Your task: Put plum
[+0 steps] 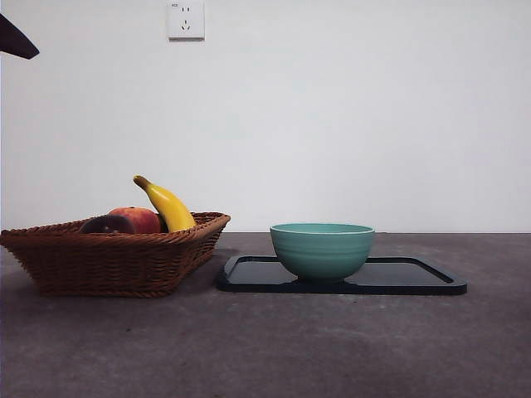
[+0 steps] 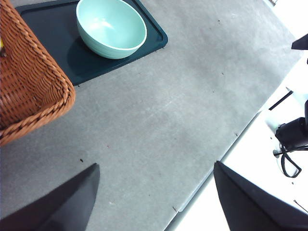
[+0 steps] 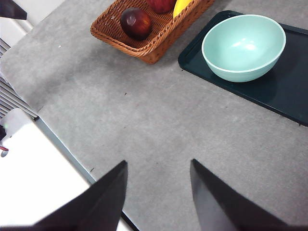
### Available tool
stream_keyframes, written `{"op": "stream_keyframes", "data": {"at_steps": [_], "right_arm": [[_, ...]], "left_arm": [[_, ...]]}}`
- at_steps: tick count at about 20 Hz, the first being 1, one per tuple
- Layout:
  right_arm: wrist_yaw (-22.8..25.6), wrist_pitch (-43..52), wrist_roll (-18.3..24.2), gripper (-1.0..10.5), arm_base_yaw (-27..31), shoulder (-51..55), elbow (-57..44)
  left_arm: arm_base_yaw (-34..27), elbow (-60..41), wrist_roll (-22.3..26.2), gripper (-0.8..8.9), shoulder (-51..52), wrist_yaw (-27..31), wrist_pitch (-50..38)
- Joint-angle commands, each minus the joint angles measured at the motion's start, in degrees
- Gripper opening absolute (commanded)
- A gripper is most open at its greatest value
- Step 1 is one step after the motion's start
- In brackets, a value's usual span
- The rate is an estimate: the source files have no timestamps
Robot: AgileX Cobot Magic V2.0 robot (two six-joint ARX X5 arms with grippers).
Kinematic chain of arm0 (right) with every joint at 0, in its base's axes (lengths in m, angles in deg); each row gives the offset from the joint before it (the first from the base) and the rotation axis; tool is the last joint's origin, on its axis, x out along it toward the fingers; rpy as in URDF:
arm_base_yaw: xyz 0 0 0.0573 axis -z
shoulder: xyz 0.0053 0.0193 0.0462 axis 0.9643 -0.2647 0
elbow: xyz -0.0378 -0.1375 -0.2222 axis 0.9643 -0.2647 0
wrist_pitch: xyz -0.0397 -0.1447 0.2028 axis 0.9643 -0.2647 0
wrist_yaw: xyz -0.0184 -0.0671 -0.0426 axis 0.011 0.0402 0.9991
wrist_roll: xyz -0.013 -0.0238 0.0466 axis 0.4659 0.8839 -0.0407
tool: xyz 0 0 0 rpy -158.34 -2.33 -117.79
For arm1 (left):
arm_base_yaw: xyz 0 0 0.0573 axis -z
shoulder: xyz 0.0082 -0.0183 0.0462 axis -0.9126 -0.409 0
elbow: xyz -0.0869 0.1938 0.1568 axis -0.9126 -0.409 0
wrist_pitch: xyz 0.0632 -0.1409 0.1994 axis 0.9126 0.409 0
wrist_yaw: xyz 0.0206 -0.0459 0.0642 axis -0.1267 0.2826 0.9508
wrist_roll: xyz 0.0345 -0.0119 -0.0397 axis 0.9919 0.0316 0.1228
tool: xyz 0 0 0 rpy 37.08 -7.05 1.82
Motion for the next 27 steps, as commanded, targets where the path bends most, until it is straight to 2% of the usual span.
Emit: {"op": "stream_keyframes", "data": {"at_steps": [1, 13, 21, 27], "right_arm": [[0.0, 0.6, 0.2, 2.1, -0.3, -0.2, 0.5], [0.2, 0.7, -2.2, 2.1, -0.3, -0.2, 0.5], [3.9, 6.0, -11.4, 2.1, -0.2, -2.4, 1.9], [10.0, 7.9, -12.4, 2.2, -0.2, -12.2, 8.3]], "left_arm": [[0.2, 0.7, 1.4, 3.73, -0.3, -0.5, -0.4], [0.2, 0.7, 1.4, 3.73, -0.3, -0.5, -0.4], [0.2, 0.7, 1.4, 3.73, -0.3, -0.5, -0.4], [0.2, 0.7, 1.3, 3.74, -0.3, -0.5, -0.4]]}}
